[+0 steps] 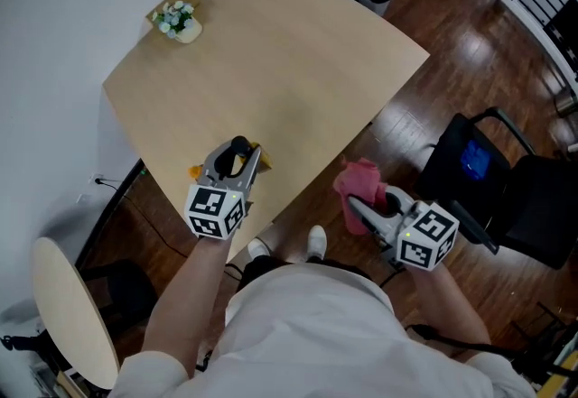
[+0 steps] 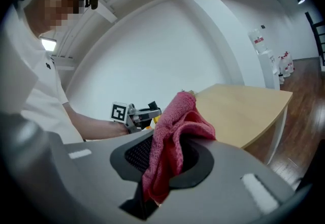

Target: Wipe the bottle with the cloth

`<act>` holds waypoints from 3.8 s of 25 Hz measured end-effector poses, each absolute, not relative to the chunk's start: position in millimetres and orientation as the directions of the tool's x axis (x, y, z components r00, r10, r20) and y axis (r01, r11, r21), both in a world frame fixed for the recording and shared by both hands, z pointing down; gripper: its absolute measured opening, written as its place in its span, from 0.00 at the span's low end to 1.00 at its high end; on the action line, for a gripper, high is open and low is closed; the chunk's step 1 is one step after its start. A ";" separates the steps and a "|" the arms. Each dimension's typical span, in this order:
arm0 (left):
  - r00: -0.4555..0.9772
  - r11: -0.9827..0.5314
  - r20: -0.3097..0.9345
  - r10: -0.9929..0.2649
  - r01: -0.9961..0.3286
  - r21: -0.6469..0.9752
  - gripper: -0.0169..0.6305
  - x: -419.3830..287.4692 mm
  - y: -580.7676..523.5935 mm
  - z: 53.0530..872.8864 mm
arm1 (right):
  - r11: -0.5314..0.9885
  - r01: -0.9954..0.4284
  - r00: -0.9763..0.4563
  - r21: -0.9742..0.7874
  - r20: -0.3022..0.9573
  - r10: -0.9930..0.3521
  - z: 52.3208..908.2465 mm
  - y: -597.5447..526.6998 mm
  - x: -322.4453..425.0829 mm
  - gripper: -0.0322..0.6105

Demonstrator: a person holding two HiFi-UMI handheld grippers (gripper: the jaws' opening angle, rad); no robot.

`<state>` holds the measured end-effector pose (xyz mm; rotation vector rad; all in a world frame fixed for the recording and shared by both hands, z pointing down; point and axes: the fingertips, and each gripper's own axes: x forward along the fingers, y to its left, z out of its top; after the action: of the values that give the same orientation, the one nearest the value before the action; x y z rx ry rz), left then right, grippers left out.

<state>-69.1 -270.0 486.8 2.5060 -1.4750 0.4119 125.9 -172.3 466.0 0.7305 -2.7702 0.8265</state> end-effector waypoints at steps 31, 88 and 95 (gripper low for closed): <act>0.540 -0.598 0.334 -0.772 -0.796 -0.095 0.34 -116.6 -54.6 466.2 | 0.840 -0.469 -0.864 -0.273 0.336 -0.374 452.6 -70.0 55.0 0.17; 0.800 -0.802 0.187 -0.570 -0.591 0.086 0.23 -54.6 530.2 384.3 | 0.791 -0.595 -0.797 -0.141 0.227 -0.559 399.3 538.3 73.5 0.17; 0.813 -0.811 0.172 -0.556 -0.576 0.103 0.23 -45.5 535.5 379.8 | 0.800 -0.587 -0.802 -0.121 0.218 -0.556 390.8 539.7 76.6 0.17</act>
<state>-45.5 535.5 379.8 2.8472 -0.8939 0.2005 76.6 539.7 390.8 0.9015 -2.8155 0.2724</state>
